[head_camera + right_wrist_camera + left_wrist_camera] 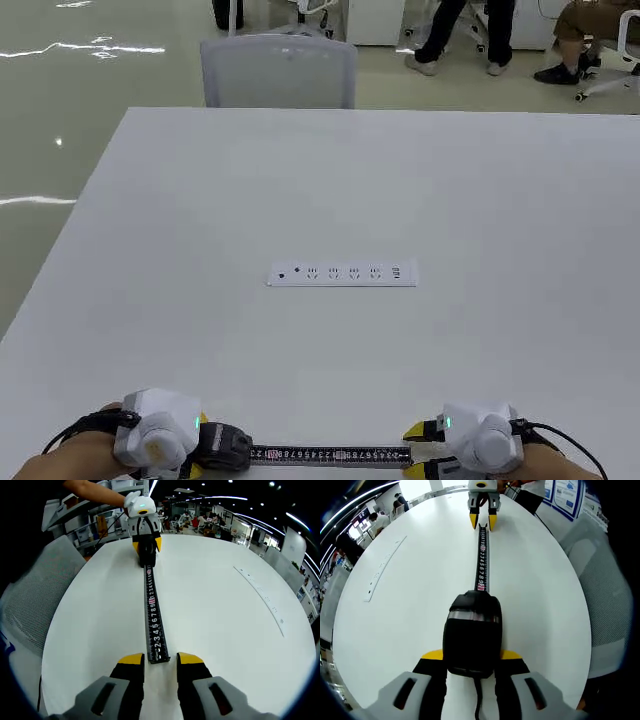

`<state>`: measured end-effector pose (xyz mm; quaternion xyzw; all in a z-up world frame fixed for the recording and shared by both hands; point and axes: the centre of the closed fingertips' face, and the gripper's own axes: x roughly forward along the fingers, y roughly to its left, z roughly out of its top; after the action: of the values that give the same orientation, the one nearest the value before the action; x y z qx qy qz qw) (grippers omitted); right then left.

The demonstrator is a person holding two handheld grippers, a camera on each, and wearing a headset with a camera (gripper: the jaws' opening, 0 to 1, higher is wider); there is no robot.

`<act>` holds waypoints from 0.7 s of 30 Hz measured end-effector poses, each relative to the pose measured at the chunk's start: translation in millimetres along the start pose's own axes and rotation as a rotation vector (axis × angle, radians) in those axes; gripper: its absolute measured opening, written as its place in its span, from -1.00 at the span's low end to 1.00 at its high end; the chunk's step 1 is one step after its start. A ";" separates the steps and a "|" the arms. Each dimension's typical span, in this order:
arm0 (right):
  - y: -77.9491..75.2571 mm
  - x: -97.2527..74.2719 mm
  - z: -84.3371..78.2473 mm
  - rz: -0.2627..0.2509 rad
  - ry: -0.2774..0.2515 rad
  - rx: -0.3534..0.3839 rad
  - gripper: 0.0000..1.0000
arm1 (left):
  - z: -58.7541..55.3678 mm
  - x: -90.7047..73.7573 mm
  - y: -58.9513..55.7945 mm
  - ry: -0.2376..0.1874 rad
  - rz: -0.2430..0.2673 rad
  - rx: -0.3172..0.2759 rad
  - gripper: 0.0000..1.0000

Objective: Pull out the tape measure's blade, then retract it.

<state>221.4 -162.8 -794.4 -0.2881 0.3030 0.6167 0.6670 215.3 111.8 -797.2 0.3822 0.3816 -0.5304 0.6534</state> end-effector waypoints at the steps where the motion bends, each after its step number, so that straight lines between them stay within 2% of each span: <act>1: 0.5 -0.8 0.0 -0.002 0.001 0.000 -0.51 | 0.8 -1.3 -0.7 -0.003 0.001 -0.001 -0.34; 6: 5.1 -8.2 3.6 -0.028 0.009 0.013 -0.45 | 3.4 -7.1 -4.2 -0.022 0.015 -0.032 -0.17; 9: 9.3 -13.7 8.3 -0.054 0.011 0.037 -0.40 | 3.0 -11.1 -8.8 -0.039 0.024 -0.070 -0.16; 12: 13.6 -18.1 12.3 -0.076 0.010 0.043 -0.32 | 3.5 -15.4 -13.1 -0.053 0.031 -0.102 -0.03; 16: 21.3 -23.7 19.1 -0.113 0.004 0.079 -0.19 | 3.8 -24.5 -17.3 -0.070 0.060 -0.127 0.05; 19: 28.1 -25.6 22.3 -0.131 0.000 0.093 -0.17 | 5.5 -31.5 -21.1 -0.091 0.077 -0.158 0.10; 21: 31.8 -27.4 23.2 -0.156 0.011 0.116 -0.11 | 5.1 -36.0 -24.4 -0.103 0.089 -0.174 0.12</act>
<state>189.3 -160.6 -758.8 -0.2750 0.3188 0.5427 0.7268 186.5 118.1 -764.9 0.3128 0.3746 -0.4846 0.7259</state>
